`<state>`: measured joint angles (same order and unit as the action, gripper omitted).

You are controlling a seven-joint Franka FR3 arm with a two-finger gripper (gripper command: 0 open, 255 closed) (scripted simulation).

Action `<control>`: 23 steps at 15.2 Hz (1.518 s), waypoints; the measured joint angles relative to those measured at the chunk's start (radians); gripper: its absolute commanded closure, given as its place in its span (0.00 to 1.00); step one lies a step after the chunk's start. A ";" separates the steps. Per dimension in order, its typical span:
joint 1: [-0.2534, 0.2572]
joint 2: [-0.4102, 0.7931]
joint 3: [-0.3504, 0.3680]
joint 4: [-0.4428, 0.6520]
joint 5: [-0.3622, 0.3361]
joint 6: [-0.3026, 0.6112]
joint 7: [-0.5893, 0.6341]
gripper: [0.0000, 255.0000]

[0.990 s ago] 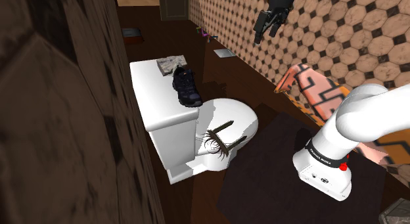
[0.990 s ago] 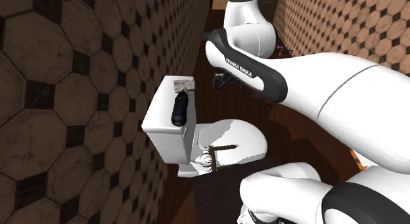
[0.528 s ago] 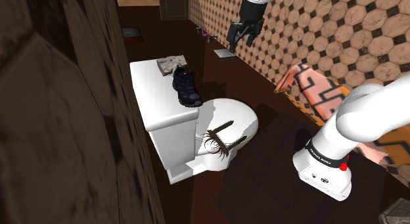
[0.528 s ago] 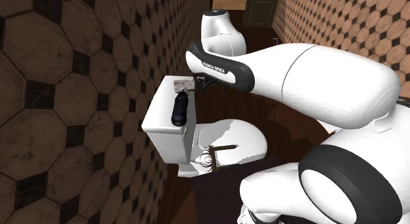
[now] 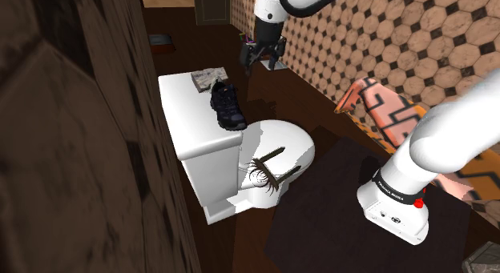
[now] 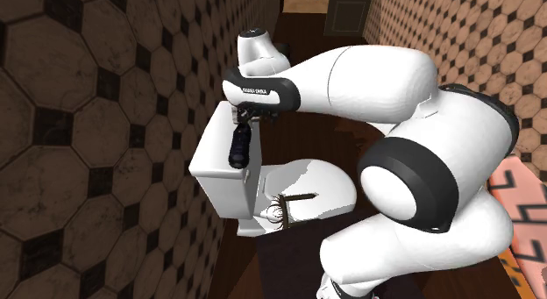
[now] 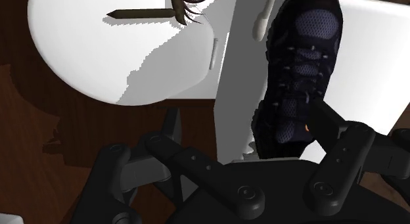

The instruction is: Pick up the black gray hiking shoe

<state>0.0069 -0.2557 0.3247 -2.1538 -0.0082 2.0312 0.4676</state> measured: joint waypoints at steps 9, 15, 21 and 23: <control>0.015 0.291 0.066 0.190 -0.108 0.082 0.184 0.00; 0.018 0.324 0.067 0.143 -0.129 0.158 0.207 0.00; 0.018 0.329 0.066 0.143 -0.132 0.165 0.209 1.00; 0.018 0.328 0.066 0.142 -0.132 0.166 0.209 1.00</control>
<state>0.0252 0.0727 0.3911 -2.0117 -0.1404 2.1967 0.6770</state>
